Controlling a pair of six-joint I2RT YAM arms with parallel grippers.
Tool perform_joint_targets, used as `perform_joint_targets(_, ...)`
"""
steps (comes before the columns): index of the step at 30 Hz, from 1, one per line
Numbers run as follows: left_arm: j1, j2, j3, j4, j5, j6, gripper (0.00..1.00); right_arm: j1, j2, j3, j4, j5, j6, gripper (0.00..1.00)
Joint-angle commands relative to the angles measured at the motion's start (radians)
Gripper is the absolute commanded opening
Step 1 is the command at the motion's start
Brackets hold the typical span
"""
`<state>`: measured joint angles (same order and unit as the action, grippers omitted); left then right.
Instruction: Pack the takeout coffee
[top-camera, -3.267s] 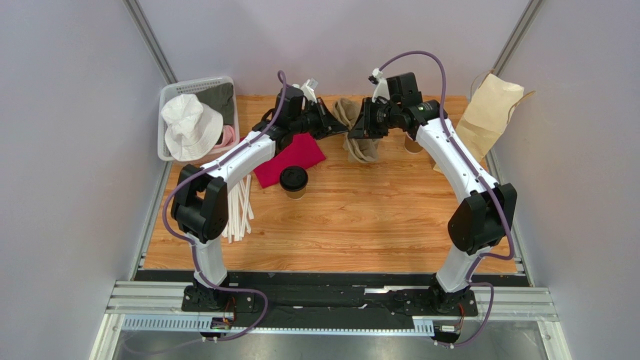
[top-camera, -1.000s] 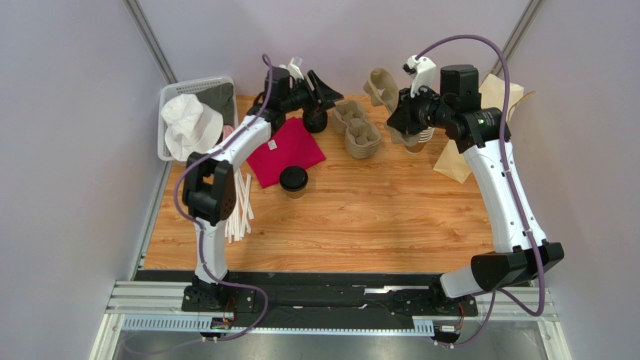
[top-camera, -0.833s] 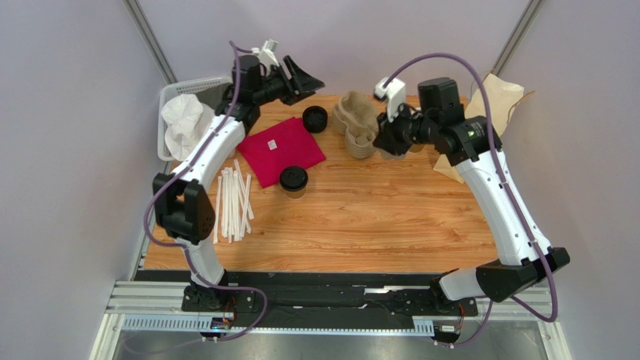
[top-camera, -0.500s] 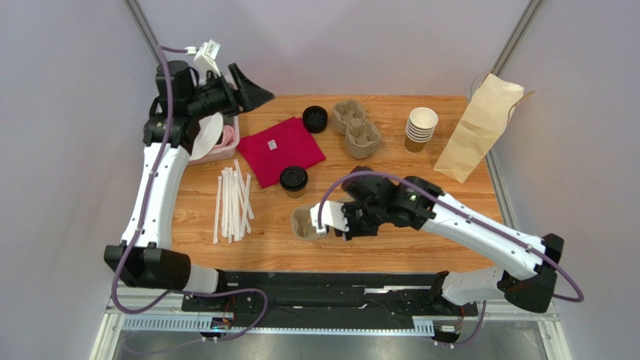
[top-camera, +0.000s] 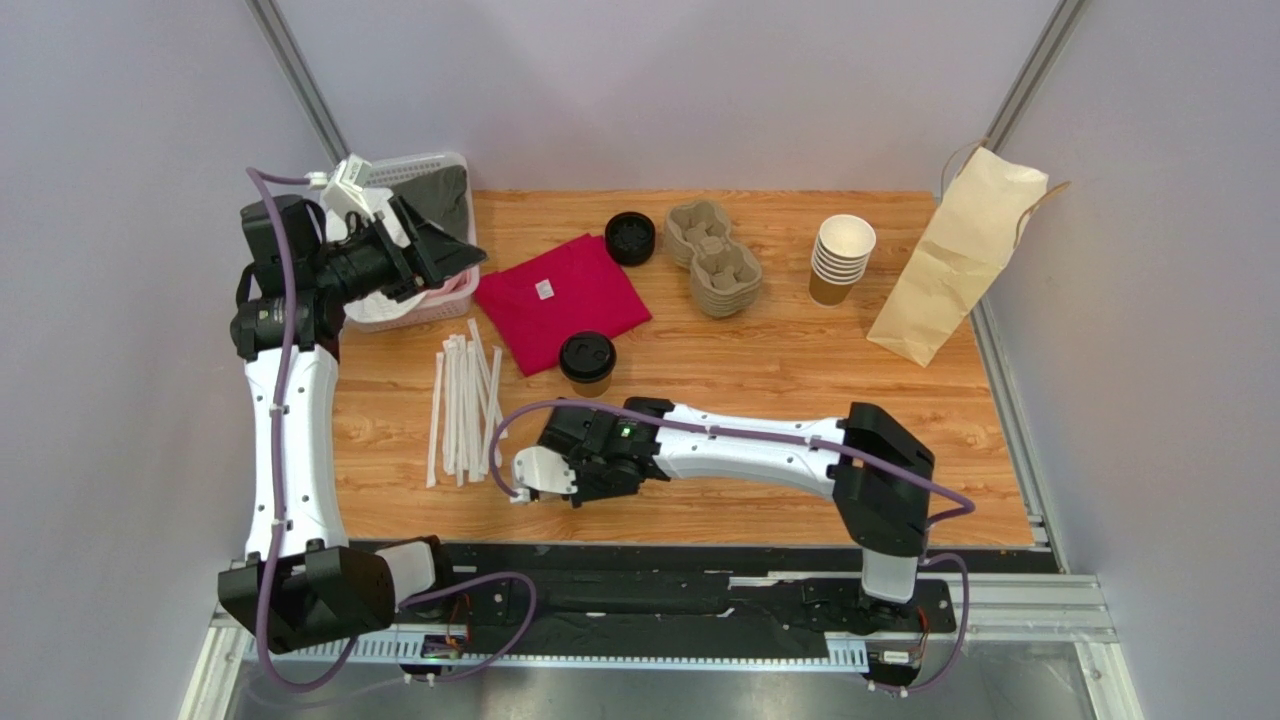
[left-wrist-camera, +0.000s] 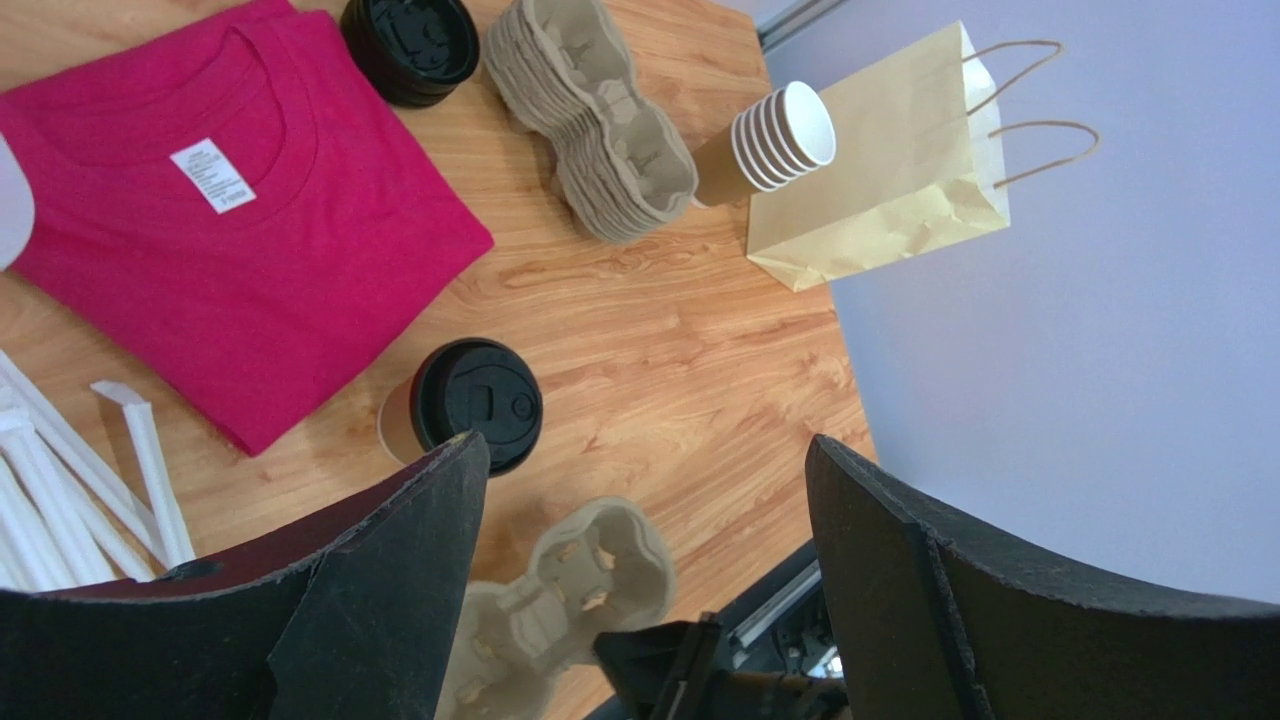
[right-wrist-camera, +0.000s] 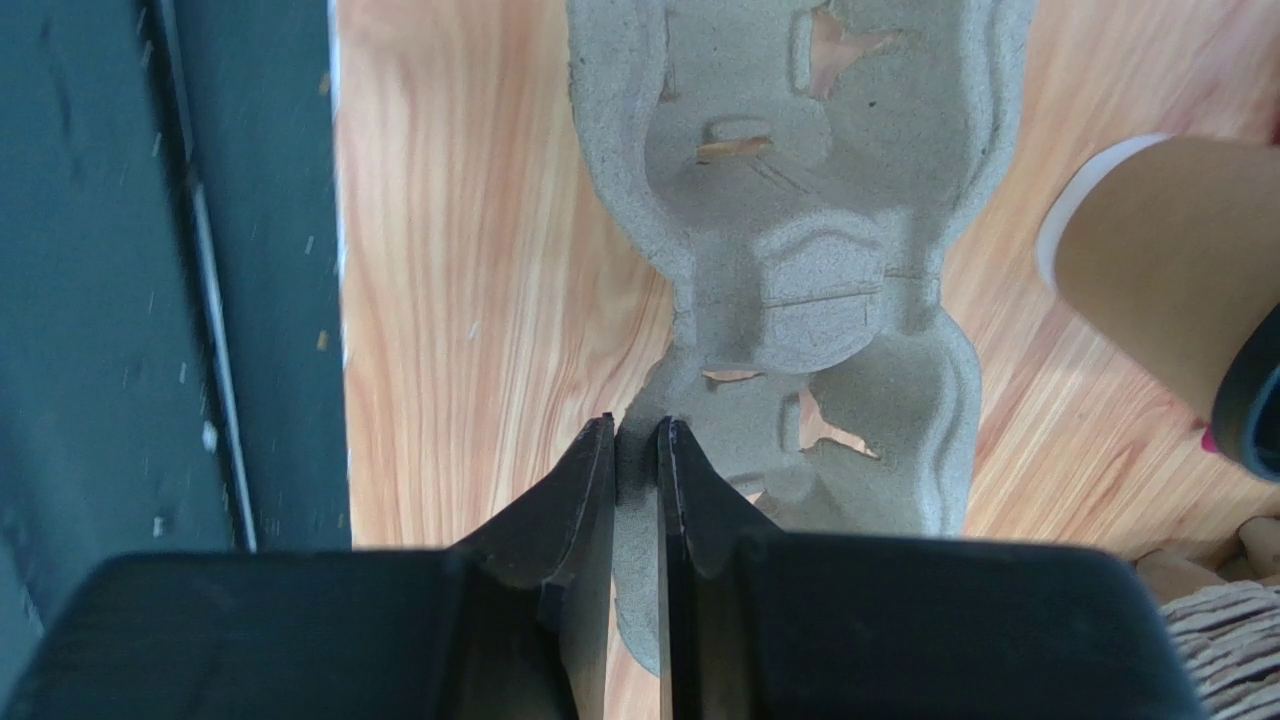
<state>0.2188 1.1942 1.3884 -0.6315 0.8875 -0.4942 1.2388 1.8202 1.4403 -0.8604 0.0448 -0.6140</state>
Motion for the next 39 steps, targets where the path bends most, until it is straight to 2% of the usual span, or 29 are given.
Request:
perform_joint_targets(1,0.033,-0.01,-0.023,0.052,0.082,-0.04,0.86,0.008,0.034,0.075,0.138,0.07,0.114,0.07)
perform_joint_targets(2,0.033,-0.011,-0.025,0.053,0.085,-0.041,0.86,0.01,0.034,0.069,0.15,0.07,0.115,0.13)
perform_joint_targets(3,0.033,-0.012,-0.028,0.053,0.087,-0.04,0.86,0.013,0.037,0.068,0.152,0.067,0.117,0.31)
perform_joint_targets(5,0.034,-0.01,-0.029,0.05,0.088,-0.034,0.86,0.016,0.028,0.074,0.12,0.055,0.126,0.5)
perform_joint_targets(7,0.036,-0.01,-0.028,0.035,0.087,-0.029,0.86,0.019,0.015,0.121,0.066,0.012,0.144,0.74)
perform_joint_targets(9,0.036,-0.008,-0.019,0.015,0.088,-0.005,0.86,0.016,-0.028,0.155,-0.026,-0.019,0.145,0.85)
perform_joint_targets(12,0.036,-0.013,-0.005,-0.026,0.083,0.04,0.89,-0.004,-0.119,0.235,-0.169,-0.106,0.126,0.86)
perform_joint_targets(14,0.034,-0.016,0.012,-0.056,0.09,0.065,0.98,-0.039,-0.172,0.314,-0.254,-0.151,0.111,0.87)
perform_joint_targets(17,0.036,-0.022,0.056,-0.14,0.099,0.178,0.99,-0.177,-0.26,0.438,-0.365,-0.175,0.106,0.93)
perform_joint_targets(18,0.034,-0.019,0.07,-0.172,0.099,0.216,0.99,-0.288,-0.269,0.542,-0.394,-0.183,0.111,0.94)
perform_joint_targets(20,0.033,-0.012,0.102,-0.262,0.094,0.327,0.99,-0.421,-0.282,0.638,-0.475,-0.218,0.129,0.95)
perform_joint_targets(21,0.03,-0.01,0.112,-0.283,0.091,0.353,0.99,-0.564,-0.289,0.716,-0.503,-0.224,0.134,0.95)
perform_joint_targets(22,0.027,-0.008,0.118,-0.309,0.09,0.379,0.99,-0.641,-0.315,0.736,-0.526,-0.252,0.128,0.95)
perform_joint_targets(23,0.025,-0.01,0.132,-0.316,0.087,0.42,0.99,-0.723,-0.332,0.749,-0.549,-0.269,0.12,0.98)
perform_joint_targets(24,0.021,-0.015,0.136,-0.321,0.074,0.436,0.99,-0.889,-0.358,0.749,-0.554,-0.287,0.079,0.99)
perform_joint_targets(26,0.005,-0.021,0.147,-0.327,0.068,0.479,0.99,-1.049,-0.424,0.72,-0.554,-0.358,0.005,1.0)
perform_joint_targets(27,0.001,-0.027,0.152,-0.335,0.05,0.486,0.99,-1.175,-0.438,0.707,-0.554,-0.37,-0.03,1.0)
perform_joint_targets(30,-0.01,-0.03,0.159,-0.361,0.063,0.505,0.99,-1.365,-0.452,0.649,-0.578,-0.408,-0.154,1.0)
perform_joint_targets(33,-0.033,-0.019,0.166,-0.388,0.058,0.563,0.99,-1.472,-0.429,0.576,-0.557,-0.434,-0.214,1.0)
perform_joint_targets(39,-0.052,-0.031,0.175,-0.513,0.033,0.715,0.99,-1.515,-0.317,0.562,-0.516,-0.401,-0.309,1.0)
